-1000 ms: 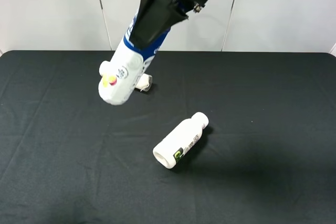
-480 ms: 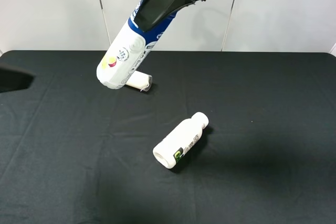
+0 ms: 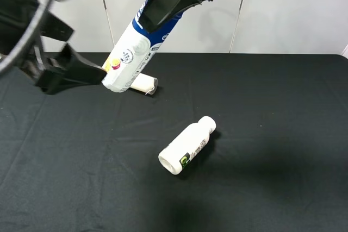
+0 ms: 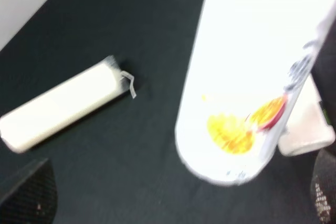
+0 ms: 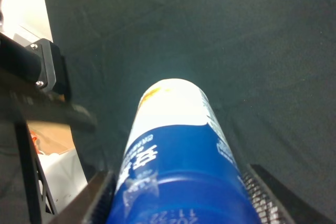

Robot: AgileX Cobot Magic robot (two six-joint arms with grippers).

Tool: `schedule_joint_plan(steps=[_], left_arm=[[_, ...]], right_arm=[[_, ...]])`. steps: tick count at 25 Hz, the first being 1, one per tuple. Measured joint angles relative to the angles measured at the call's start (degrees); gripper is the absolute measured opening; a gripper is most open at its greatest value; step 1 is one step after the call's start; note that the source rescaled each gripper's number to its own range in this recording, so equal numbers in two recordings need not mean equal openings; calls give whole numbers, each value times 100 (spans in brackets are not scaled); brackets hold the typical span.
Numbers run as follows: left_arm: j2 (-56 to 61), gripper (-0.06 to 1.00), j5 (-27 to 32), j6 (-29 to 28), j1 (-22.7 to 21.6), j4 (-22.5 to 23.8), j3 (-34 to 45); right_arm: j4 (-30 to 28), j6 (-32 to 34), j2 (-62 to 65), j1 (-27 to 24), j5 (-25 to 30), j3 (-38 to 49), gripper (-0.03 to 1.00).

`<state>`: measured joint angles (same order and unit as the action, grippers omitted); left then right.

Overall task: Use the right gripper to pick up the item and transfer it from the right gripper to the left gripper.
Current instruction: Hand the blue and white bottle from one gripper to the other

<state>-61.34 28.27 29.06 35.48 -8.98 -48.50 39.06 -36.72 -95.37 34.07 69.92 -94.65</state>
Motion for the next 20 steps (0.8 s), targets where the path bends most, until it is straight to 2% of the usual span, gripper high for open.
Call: schedule_joint_plan(steps=[11,20], left_arm=[[-664,93,-1177,0,689,-18,0],[-916,93,-1369,0,709,-115,0]], right_arm=[[116,26,0,0,0,0,4],[186,26,0,0,0,0,4]])
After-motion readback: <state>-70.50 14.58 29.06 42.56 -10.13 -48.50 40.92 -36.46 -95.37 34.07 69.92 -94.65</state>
